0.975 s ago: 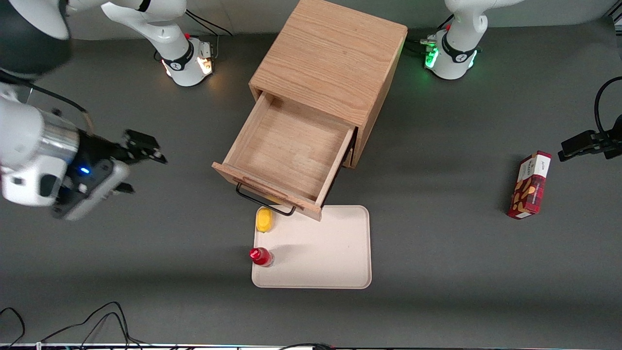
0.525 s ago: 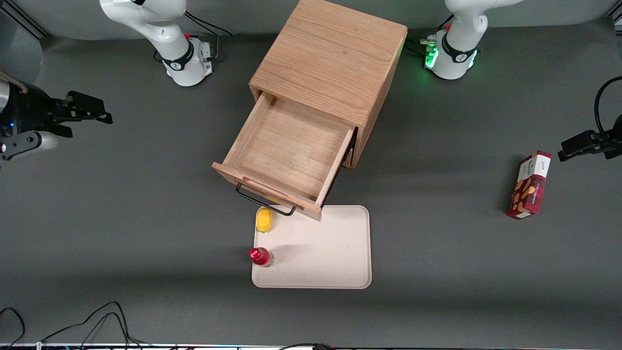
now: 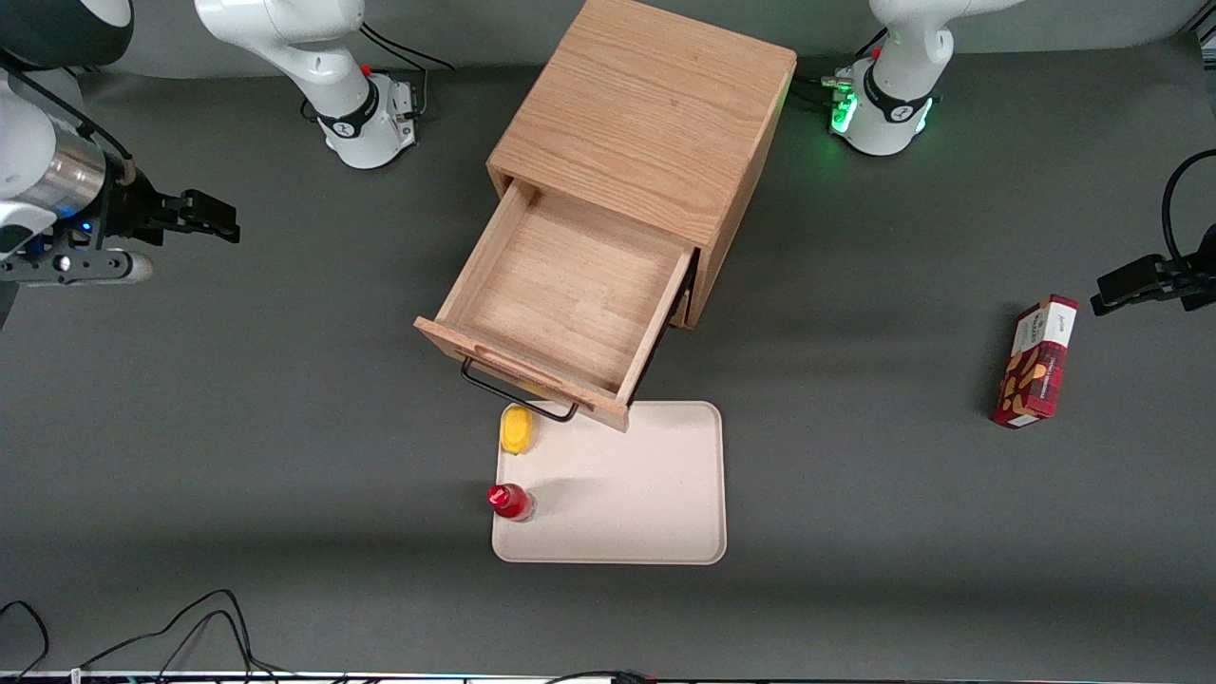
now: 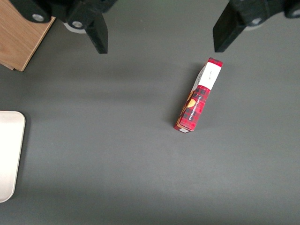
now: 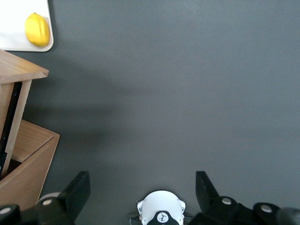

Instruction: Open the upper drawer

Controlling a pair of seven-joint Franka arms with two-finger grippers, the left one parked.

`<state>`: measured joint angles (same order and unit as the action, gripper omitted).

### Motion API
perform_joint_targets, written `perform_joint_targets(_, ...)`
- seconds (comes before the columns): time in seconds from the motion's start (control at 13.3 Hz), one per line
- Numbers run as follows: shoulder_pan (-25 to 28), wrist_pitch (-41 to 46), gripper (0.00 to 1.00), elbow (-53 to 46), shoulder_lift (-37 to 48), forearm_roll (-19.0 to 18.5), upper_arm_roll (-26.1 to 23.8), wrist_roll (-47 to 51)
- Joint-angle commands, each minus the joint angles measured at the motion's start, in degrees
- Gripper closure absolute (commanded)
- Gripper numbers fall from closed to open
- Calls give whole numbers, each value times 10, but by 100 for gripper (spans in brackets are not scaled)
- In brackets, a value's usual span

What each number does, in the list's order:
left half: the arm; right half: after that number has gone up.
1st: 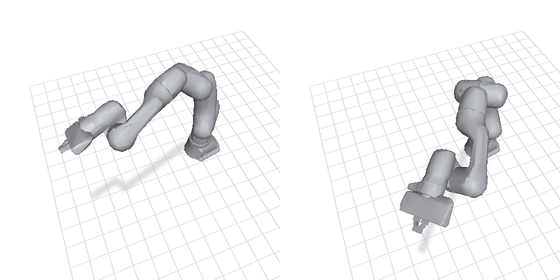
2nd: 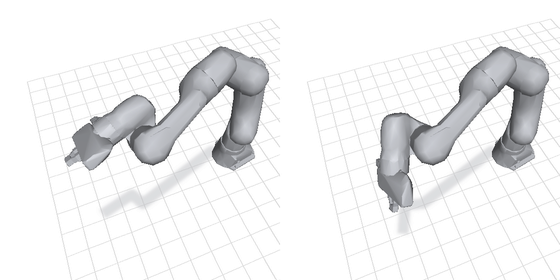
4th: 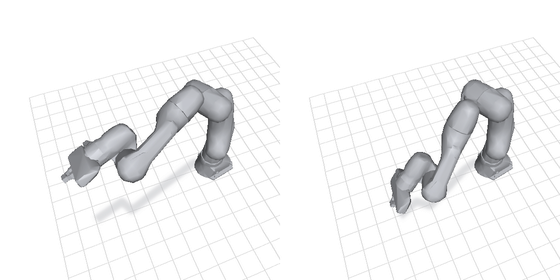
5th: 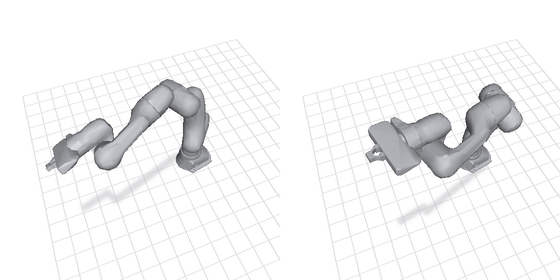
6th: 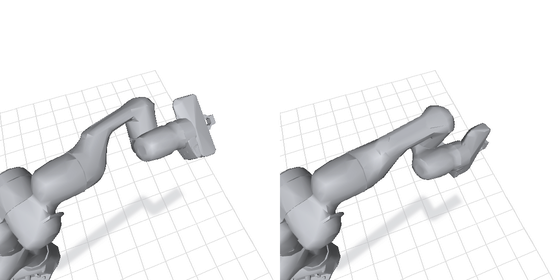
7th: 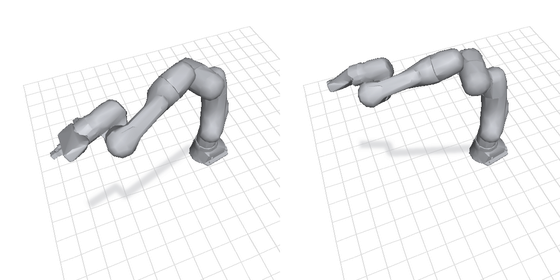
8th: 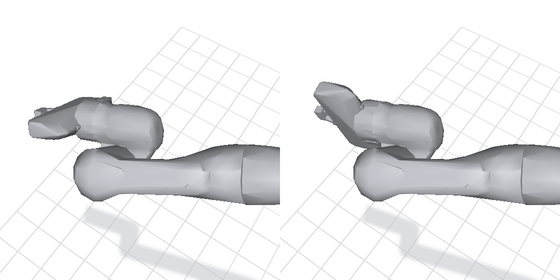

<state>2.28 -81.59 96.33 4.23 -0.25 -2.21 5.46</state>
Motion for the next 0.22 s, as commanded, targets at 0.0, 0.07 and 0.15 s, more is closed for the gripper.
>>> perform_joint_targets(0.0,3,-10,0,-26,-9,-7,26,30)
perform_joint_targets(0.07,3,-9,0,-26,-9,-6,29,29)
perform_joint_targets(0.15,4,-4,0,-26,-10,-6,29,25)
